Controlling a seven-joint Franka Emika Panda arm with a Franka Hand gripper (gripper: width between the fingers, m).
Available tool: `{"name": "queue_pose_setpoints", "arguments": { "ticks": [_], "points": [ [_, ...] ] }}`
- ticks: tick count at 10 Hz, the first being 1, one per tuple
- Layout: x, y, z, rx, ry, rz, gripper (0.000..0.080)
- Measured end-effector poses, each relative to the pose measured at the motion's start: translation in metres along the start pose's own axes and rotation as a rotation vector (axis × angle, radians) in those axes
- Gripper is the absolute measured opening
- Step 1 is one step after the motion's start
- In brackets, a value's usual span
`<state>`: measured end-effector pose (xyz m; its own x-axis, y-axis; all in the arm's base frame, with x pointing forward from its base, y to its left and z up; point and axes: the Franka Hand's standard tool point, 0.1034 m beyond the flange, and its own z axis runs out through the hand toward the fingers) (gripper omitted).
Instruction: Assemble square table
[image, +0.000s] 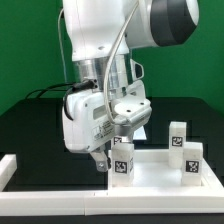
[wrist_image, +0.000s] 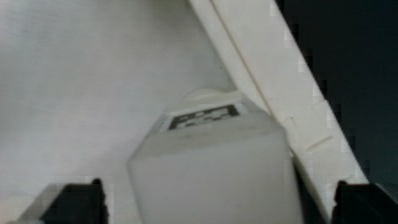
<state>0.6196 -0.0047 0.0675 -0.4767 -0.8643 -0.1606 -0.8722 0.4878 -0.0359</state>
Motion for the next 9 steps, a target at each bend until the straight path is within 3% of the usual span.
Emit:
{"name": "queue_pose_setpoints", "arguments": {
  "ticks": [5, 6, 9],
  "points": [
    [-0.03, 0.006, -0.048, 0.032, -0.068, -0.035, 0.0649],
    [-0.035, 0.011, -0.047, 0.013, -0.069, -0.031, 0.0649],
    [-0.034, 0.011, -0.045, 0.013, -0.068, -0.034, 0.0649]
  ]
}}
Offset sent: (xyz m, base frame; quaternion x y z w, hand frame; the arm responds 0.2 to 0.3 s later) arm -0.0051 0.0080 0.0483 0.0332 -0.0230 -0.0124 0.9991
